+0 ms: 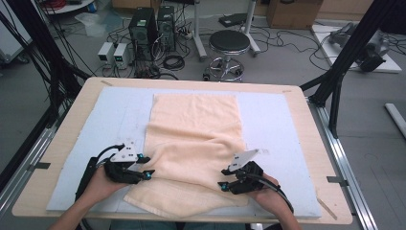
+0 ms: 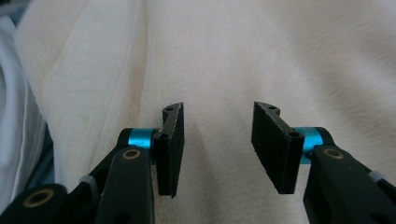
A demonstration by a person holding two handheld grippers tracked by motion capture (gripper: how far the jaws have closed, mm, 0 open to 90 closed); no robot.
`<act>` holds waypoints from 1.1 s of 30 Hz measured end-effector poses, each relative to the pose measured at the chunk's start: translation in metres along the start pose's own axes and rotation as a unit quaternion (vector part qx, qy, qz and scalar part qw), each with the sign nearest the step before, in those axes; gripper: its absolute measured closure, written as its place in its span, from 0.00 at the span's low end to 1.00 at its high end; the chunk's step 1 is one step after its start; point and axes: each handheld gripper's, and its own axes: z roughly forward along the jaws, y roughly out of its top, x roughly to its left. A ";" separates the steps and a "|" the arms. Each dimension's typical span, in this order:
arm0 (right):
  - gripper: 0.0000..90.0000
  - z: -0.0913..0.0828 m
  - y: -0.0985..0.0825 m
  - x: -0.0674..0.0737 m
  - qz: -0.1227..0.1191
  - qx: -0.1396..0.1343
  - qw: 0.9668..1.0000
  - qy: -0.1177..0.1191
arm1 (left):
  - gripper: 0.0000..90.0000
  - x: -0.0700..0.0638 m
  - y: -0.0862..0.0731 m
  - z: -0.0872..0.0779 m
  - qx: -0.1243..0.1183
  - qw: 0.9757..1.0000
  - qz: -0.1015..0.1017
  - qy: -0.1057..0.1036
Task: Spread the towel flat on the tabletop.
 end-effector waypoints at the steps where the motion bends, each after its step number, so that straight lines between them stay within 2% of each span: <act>1: 0.64 0.004 0.000 0.000 -0.001 0.010 1.000 0.000 | 0.68 0.002 0.001 0.004 0.007 1.000 0.000 0.001; 3: 0.78 0.006 0.000 -0.003 0.007 0.011 1.000 0.018 | 0.81 0.004 0.003 0.009 0.016 1.000 0.013 0.005; 4: 0.86 0.006 0.001 -0.004 0.006 0.011 1.000 0.019 | 0.89 0.005 0.005 0.009 0.014 1.000 0.016 0.009; 5: 0.94 0.005 0.002 -0.005 0.000 0.009 1.000 0.016 | 0.92 0.005 0.007 0.009 0.009 1.000 0.010 0.008; 6: 0.95 0.003 0.003 -0.005 -0.004 0.007 1.000 0.016 | 0.93 0.006 0.009 0.006 -0.003 1.000 0.004 0.012; 10: 0.95 -0.015 0.011 -0.007 -0.015 -0.015 1.000 -0.010 | 0.93 0.014 0.018 -0.005 -0.035 0.999 -0.014 0.031; 13: 0.95 -0.024 0.022 -0.019 -0.016 -0.023 0.999 -0.034 | 0.93 0.025 0.031 -0.004 -0.052 0.997 -0.029 0.052; 14: 0.95 -0.025 0.024 -0.022 -0.014 -0.023 0.999 -0.038 | 0.93 0.030 0.036 0.000 -0.060 0.996 -0.044 0.056; 16: 0.95 -0.024 0.028 -0.034 -0.005 -0.024 0.998 -0.055 | 0.92 0.038 0.040 0.007 -0.058 0.994 -0.058 0.070; 17: 0.95 -0.022 0.029 -0.040 0.004 -0.020 0.998 -0.062 | 0.91 0.042 0.042 0.014 -0.052 0.993 -0.070 0.074; 18: 0.95 -0.018 0.027 -0.047 0.017 -0.014 0.998 -0.065 | 0.90 0.044 0.042 0.018 -0.048 0.993 -0.074 0.074; 20: 0.94 -0.009 0.024 -0.054 0.030 0.002 0.998 -0.059 | 0.87 0.049 0.039 0.031 -0.022 0.994 -0.080 0.074; 23: 0.91 0.006 0.019 -0.059 0.040 0.018 0.998 -0.049 | 0.79 0.053 0.036 0.037 -0.005 0.993 -0.087 0.075; 25: 0.87 0.009 0.018 -0.060 0.041 0.019 0.998 -0.049 | 0.73 0.055 0.036 0.034 -0.011 0.993 -0.091 0.078; 26: 0.87 0.008 0.018 -0.061 0.039 0.015 0.998 -0.053 | 0.71 0.056 0.036 0.028 -0.025 0.991 -0.099 0.083; 28: 0.84 0.003 0.018 -0.062 0.041 0.002 0.998 -0.057 | 0.66 0.056 0.036 0.021 -0.038 0.990 -0.105 0.082; 30: 0.83 -0.003 0.017 -0.061 0.044 -0.012 0.997 -0.063 | 0.65 0.053 0.037 0.012 -0.051 0.990 -0.100 0.086; 33: 0.80 -0.017 0.016 -0.057 0.044 -0.037 0.996 -0.070 | 0.62 0.049 0.036 0.001 -0.054 0.990 -0.093 0.086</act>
